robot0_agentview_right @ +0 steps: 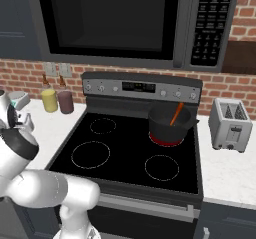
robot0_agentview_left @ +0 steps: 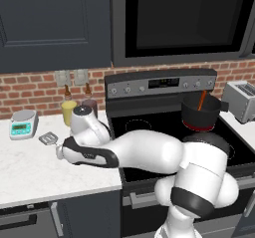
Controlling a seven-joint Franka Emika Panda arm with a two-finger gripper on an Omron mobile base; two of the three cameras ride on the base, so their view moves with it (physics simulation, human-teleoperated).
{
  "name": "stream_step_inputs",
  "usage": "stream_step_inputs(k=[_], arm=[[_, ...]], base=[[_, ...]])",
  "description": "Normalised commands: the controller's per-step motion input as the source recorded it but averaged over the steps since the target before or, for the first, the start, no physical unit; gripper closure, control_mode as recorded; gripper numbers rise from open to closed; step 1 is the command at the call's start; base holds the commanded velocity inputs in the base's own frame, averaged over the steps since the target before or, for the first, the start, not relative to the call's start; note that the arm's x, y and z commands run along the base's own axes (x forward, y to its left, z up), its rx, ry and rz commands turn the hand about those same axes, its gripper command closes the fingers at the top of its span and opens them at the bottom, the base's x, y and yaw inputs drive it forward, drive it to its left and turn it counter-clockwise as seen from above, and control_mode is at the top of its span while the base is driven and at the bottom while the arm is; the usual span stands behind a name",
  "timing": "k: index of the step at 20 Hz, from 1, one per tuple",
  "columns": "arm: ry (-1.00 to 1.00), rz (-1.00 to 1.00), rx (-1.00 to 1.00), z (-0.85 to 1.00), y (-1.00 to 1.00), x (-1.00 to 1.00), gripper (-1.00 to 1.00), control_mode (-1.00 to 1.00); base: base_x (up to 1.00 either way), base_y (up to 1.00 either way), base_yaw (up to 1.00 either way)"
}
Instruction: Put the carrot and lemon wedge in the pot. Retrieve the spatula and lightly stir the vegetables in the pot.
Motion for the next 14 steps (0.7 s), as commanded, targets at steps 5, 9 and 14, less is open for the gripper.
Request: stream_step_inputs(k=[5,9,14], arm=[[0.00,0.00,0.00,-0.29,0.00,0.37,-1.00,-1.00],[0.00,0.00,0.00,-0.28,0.02,0.41,-1.00,-1.00],[0.00,0.00,0.00,-0.20,0.23,0.39,-1.00,-1.00]], base=[[0.00,0.00,0.00],[0.00,0.00,0.00],[0.00,0.00,0.00]])
